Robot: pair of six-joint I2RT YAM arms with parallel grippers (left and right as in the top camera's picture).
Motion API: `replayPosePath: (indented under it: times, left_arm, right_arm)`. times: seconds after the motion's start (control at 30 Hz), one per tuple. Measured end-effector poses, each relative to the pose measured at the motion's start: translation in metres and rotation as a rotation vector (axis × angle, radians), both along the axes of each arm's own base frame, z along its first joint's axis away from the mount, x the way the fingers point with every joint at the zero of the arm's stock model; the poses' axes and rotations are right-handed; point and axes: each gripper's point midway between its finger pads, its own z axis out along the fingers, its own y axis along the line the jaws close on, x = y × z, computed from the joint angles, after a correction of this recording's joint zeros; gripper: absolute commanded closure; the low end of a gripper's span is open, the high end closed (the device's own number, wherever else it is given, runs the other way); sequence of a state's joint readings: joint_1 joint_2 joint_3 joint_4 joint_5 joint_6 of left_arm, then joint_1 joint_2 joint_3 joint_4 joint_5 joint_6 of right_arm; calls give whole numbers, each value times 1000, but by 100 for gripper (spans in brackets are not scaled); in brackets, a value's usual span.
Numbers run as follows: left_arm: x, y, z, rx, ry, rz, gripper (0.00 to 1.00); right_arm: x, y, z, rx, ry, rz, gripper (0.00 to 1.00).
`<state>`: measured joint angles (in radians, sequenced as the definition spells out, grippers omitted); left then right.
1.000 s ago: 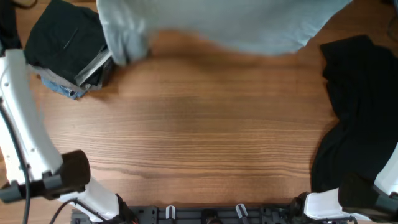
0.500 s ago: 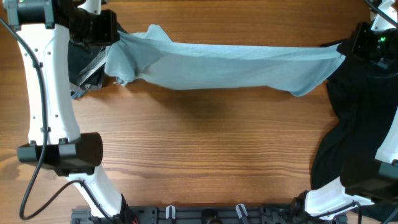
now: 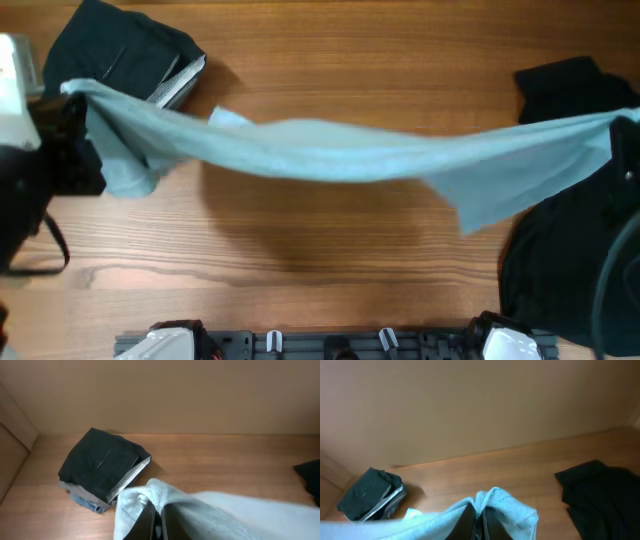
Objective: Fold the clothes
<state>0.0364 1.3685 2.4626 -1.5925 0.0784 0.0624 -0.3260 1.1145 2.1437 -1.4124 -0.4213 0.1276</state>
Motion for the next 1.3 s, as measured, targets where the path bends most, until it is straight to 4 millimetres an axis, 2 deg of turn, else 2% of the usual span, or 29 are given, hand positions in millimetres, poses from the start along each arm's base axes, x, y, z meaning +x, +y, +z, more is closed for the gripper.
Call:
replayPosePath:
  times: [0.07,0.1,0.13,0.17,0.2,0.23,0.27,0.33,0.37,0.4,0.47,0.5,0.53,0.57,0.63,0.67,0.7,0.73,0.77,0.83,0.9,0.93,1.0,1.1,1.17,1.23,1.3]
  left_arm:
    - [31,2,-15,-7,62,8,96]
    - [51,2,-24,-10,92,7,96]
    - [91,1,-31,-22,90,-7,96]
    - [128,-3,-38,-38,81,-29,96]
    - [175,-8,-49,-53,59,-60,96]
    - [215,-16,-56,-69,17,-101,96]
    - [243,-23,-56,-77,-40,-133,96]
    - [288,-40,-46,-86,-178,-201,96]
    - [304,-55,-38,-93,-250,-249,96]
    - [305,-74,-27,-99,-298,-297,96]
    - [292,-96,7,-99,-387,-346,96]
    - [272,-106,35,-100,-434,-372,96]
    - [253,-105,47,-97,-435,-373,96]
    - [235,-97,50,-77,-401,-347,96]
    - [220,-89,14,-50,-234,-315,96]
    - [214,-85,-20,-34,-97,-299,96]
    - [217,-83,-55,-19,27,-291,96]
    - [219,-82,-75,-16,92,-288,96]
    - [213,-80,-114,-12,246,-283,96]
    - [210,-78,-173,-10,458,-276,96]
    - [205,-77,-218,-10,626,-271,96]
    - [202,-76,-233,-9,685,-269,96]
    - [193,-73,-247,-1,762,-261,96]
    - [192,-70,-246,5,762,-241,96]
    - [187,-69,-252,0,795,-223,96]
    - [169,-65,-275,-1,896,-202,96]
    - [140,-59,-302,10,1035,-182,96]
  right_arm:
    - [31,-10,-15,35,76,-4,96]
    - [55,-18,-24,49,116,-4,96]
    - [81,-27,-31,58,137,-4,96]
    - [122,-40,-40,63,140,1,96]
    - [157,-48,-51,76,146,16,96]
    - [195,-55,-53,81,97,48,96]
    - [229,-59,-55,88,43,84,96]
    - [267,-63,-53,106,-42,135,96]
    - [277,-63,-51,127,-72,156,96]
    - [276,-63,-42,136,-102,170,96]
    - [261,-66,-30,143,-111,170,96]
    - [246,-72,-13,127,-146,152,96]
    - [222,-73,-12,124,-100,132,96]
    - [216,-71,-15,122,-78,133,96]
    - [202,-63,-48,144,71,142,96]
    - [190,-59,-87,167,235,141,96]
    - [190,-58,-106,171,301,143,96]
    - [188,-57,-128,176,388,141,96]
    - [183,-56,-154,188,485,137,96]
    - [176,-54,-203,204,665,131,96]
    - [165,-50,-242,214,802,130,96]
    - [159,-49,-253,215,849,129,96]
    - [145,-47,-272,205,938,120,96]
    - [127,-47,-298,189,1056,95,96]
    - [112,-51,-315,179,1138,65,96]
    - [104,-52,-326,178,1185,50,96]
    - [96,-52,-335,178,1223,46,96]
